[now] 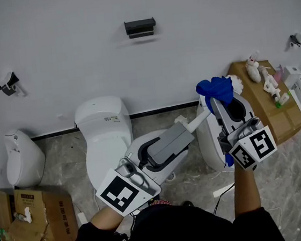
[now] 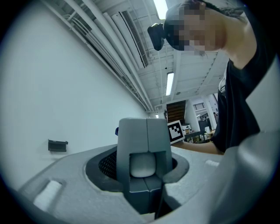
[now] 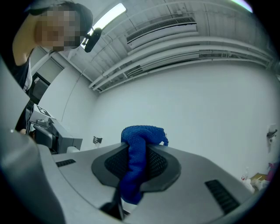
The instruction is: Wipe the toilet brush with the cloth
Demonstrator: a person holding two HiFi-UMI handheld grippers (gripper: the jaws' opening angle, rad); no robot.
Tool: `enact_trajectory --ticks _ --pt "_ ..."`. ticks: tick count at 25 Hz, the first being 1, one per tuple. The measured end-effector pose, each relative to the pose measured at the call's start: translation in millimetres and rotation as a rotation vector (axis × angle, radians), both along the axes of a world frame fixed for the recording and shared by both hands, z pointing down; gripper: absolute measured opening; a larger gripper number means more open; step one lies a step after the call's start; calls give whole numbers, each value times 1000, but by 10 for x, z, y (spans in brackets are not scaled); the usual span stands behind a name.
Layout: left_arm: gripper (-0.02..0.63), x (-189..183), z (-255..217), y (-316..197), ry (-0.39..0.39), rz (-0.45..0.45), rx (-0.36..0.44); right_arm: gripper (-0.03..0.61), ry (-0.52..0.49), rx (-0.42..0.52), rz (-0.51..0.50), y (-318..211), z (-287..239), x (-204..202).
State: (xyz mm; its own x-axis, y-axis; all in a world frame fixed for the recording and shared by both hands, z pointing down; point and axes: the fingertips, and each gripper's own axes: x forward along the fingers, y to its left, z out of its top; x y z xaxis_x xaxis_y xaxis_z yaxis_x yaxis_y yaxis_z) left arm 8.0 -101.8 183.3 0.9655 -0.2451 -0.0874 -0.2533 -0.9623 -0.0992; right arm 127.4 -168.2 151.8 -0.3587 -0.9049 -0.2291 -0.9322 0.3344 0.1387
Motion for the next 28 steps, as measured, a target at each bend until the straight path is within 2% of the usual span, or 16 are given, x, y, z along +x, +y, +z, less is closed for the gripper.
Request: enact_trajectory --ticks 12,28 --pt "186 -3 -34 5 1 6 -5 74 -6 -10 50 -81 12 222" --pt "186 -33 -6 14 -5 6 -13 74 89 -4 127 -127 66 276"
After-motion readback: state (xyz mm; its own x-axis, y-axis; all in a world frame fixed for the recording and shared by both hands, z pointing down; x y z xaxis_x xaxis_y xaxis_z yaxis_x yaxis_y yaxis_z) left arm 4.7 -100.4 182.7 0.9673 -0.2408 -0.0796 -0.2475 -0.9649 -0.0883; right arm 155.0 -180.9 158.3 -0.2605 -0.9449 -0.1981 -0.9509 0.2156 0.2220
